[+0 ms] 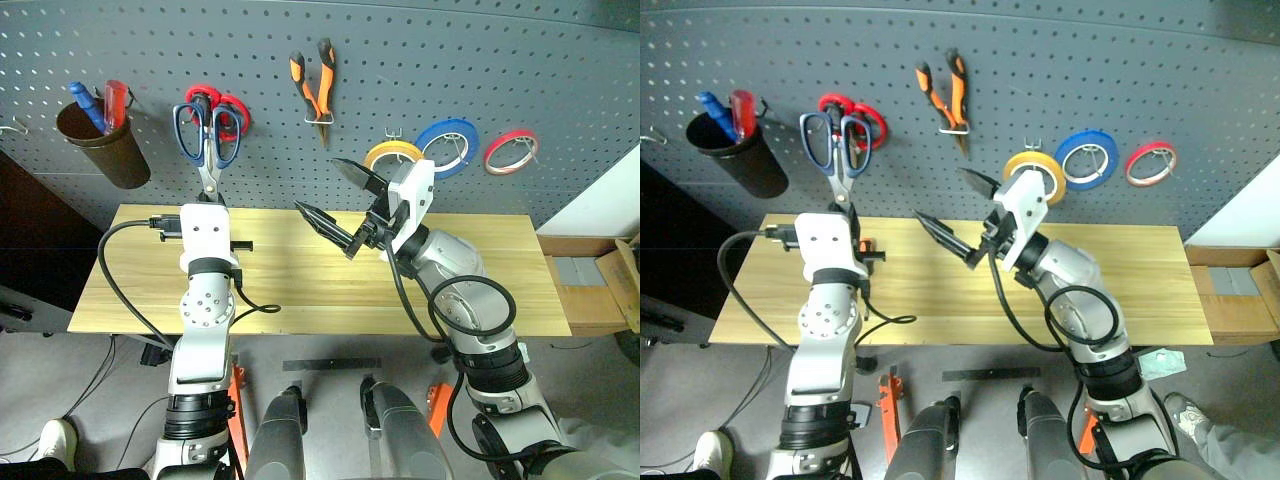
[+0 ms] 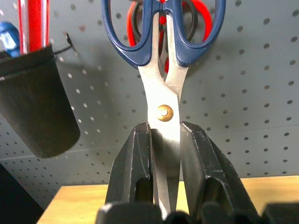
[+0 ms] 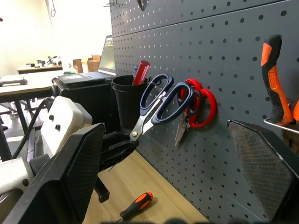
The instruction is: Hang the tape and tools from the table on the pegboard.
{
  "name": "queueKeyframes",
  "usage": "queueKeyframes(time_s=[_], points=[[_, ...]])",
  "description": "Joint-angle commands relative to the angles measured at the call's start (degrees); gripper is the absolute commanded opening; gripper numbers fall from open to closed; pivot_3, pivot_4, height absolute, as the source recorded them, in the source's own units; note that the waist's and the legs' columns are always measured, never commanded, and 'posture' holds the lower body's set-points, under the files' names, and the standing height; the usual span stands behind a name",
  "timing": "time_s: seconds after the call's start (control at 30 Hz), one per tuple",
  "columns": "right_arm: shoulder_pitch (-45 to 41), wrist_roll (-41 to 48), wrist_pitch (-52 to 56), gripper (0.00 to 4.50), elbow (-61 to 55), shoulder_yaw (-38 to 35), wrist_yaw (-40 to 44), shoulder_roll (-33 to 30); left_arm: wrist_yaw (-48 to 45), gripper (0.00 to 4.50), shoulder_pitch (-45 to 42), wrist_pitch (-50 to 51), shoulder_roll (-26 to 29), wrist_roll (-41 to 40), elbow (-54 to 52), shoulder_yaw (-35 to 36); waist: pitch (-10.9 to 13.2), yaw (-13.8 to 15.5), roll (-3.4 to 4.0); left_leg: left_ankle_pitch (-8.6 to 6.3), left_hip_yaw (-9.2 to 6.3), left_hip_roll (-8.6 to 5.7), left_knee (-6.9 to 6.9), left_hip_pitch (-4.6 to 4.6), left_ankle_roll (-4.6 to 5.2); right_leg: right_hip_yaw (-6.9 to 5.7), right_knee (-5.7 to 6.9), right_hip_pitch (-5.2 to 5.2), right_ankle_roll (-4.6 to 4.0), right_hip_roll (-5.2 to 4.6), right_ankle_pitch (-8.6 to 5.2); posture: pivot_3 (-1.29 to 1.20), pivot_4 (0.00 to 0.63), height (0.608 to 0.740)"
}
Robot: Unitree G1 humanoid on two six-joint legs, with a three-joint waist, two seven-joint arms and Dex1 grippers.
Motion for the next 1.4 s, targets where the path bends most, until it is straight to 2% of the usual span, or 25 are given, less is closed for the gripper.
queueKeyframes(time_s=[0.03,0.37,0.4,0.63,0.83,0.97,1.13,1.4], points=[[-0.4,0.1,-0.8,4.50,-1.5,-0.7,-0.3,0.0,-0.1,0.85,-0.9,-0.6,1.3,0.3,-1.3,0.5,0.0,0.0,0.00,0.00,0.00,0.00,0.00,0.00,0.00,0.00,0.00,0.00,0.00,0.00,0.00,-0.03,0.274,0.740],[-0.3,0.0,-0.9,4.50,-1.6,-0.5,-0.3,-0.2,0.2,4.36,0.0,-0.6,1.4,0.4,-2.3,0.3,0.0,0.0,0.00,0.00,-0.01,0.00,0.02,0.01,0.00,0.00,0.03,0.01,-0.01,-0.05,0.01,-0.02,0.273,0.740],[-0.3,0.0,-0.9,4.50,-1.6,-0.5,-0.3,-0.2,0.3,4.47,0.3,-0.6,1.3,0.4,-2.5,0.3,0.0,0.0,0.00,0.00,0.00,0.00,0.02,0.01,0.00,0.00,0.03,0.01,-0.01,-0.05,0.01,-0.02,0.273,0.740],[-0.4,-0.1,-0.3,4.50,-2.1,-0.2,-0.2,-0.5,1.7,4.47,3.6,3.1,0.0,-0.4,-3.0,2.1,0.0,0.0,0.00,0.00,0.00,0.01,0.01,0.02,0.00,0.02,0.03,0.01,-0.01,-0.07,0.01,-0.03,0.282,0.740],[-1.0,-3.4,3.9,4.50,-3.7,3.8,0.2,-3.3,1.1,4.47,6.7,8.1,0.0,-3.2,-0.4,6.1,0.0,0.0,0.02,0.00,-0.01,0.03,0.02,0.04,0.00,0.00,0.05,0.01,0.00,-0.06,0.00,-0.03,0.313,0.740],[0.5,-5.1,2.7,4.50,-4.3,7.2,2.8,-5.1,-1.5,4.47,5.5,10.4,2.0,-6.4,3.0,8.3,0.0,0.0,0.03,0.01,-0.02,0.03,0.03,0.06,0.01,-0.03,0.06,0.02,0.12,0.01,-0.08,-0.03,0.338,0.740],[0.7,-6.0,3.4,4.50,-4.8,9.2,2.6,-4.3,-5.2,4.47,2.6,12.5,5.2,-9.9,9.4,9.7,0.1,0.0,0.10,0.01,0.00,0.04,0.03,0.06,0.02,0.00,0.04,0.02,0.22,0.05,-0.14,-0.03,0.363,0.740],[0.6,-8.8,5.9,4.50,-5.4,13.2,3.5,-4.7,-11.0,4.47,-1.5,13.6,6.0,-12.8,19.6,6.4,0.7,-0.1,0.34,0.01,0.00,0.02,0.00,0.07,0.02,0.01,-0.01,0.02,0.24,0.02,-0.17,-0.06,0.405,0.740]])
